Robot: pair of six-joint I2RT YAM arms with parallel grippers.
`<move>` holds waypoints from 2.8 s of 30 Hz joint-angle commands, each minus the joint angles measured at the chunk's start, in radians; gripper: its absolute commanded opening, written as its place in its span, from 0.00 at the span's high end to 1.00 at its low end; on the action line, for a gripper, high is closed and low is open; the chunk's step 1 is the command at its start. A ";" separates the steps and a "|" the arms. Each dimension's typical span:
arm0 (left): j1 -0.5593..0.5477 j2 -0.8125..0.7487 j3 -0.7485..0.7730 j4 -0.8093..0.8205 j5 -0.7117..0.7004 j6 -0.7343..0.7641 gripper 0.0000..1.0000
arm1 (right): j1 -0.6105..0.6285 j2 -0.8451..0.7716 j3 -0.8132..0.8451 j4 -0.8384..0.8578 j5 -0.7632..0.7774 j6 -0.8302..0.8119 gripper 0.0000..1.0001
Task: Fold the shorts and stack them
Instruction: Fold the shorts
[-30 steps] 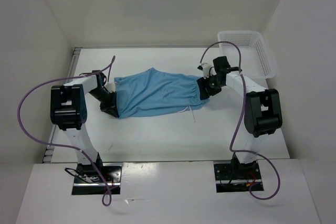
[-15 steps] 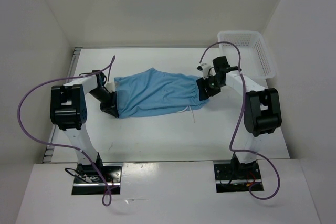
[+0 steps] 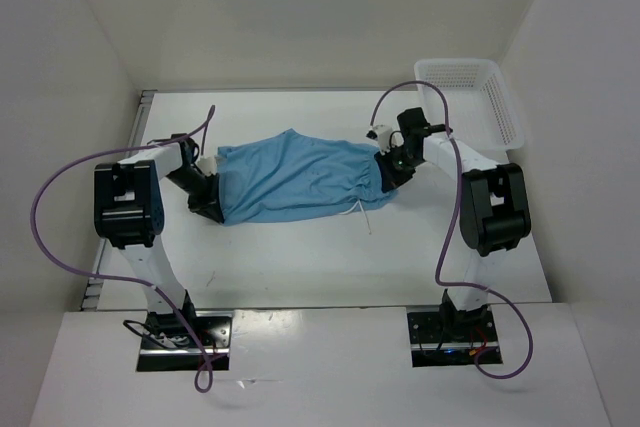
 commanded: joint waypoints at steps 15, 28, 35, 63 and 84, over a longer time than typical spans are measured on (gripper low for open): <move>0.017 0.021 0.001 0.010 -0.041 0.005 0.99 | -0.106 0.093 0.229 -0.486 -0.076 -0.373 1.00; 0.017 0.030 -0.027 0.010 -0.005 0.005 0.83 | -0.094 0.111 0.062 -0.218 -0.125 -0.046 0.08; 0.017 0.021 -0.036 0.010 -0.014 0.005 0.79 | -0.084 0.111 0.015 -0.126 -0.204 0.097 0.08; 0.048 -0.059 0.057 -0.028 0.000 0.005 0.62 | -0.084 -0.036 0.096 -0.064 -0.053 0.101 1.00; -0.194 0.366 0.649 0.120 -0.014 0.005 0.51 | 0.090 -0.062 0.362 -0.028 0.589 -0.236 1.00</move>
